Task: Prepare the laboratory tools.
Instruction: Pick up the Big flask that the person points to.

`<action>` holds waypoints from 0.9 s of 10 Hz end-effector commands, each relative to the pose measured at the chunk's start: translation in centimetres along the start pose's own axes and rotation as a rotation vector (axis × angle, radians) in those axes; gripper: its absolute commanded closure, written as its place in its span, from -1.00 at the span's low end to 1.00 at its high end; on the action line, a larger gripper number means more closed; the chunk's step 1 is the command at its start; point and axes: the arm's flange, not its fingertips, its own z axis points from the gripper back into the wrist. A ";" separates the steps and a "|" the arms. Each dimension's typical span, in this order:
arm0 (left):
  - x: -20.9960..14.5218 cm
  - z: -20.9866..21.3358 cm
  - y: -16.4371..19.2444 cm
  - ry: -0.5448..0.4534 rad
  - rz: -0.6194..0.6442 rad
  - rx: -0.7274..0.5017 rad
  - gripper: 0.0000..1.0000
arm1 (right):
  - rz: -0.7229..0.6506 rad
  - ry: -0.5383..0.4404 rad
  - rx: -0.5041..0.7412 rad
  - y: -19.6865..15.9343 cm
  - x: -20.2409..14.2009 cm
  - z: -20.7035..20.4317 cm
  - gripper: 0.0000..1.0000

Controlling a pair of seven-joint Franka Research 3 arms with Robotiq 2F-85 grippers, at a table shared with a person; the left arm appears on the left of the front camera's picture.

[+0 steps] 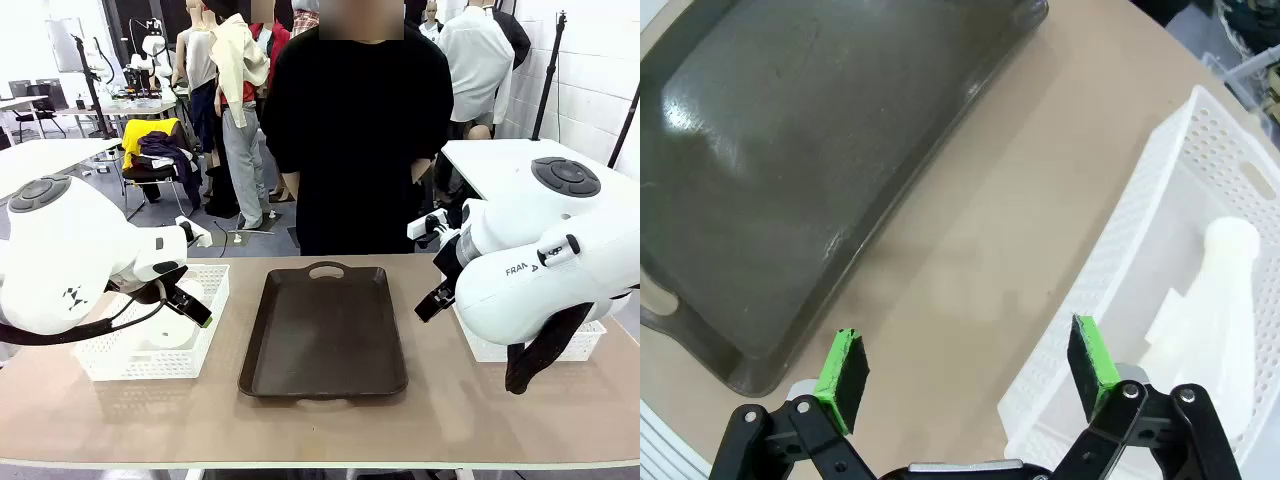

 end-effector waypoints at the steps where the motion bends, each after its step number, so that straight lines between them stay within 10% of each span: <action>1: 0.0 0.0 0.0 -0.001 0.000 0.000 -1.00 | 0.000 0.000 0.000 0.0 0.0 0.0 -1.00; 9: 0.0 0.0 0.0 -0.001 0.000 0.000 -1.00 | 0.000 0.000 0.000 0.0 0.0 0.0 -1.00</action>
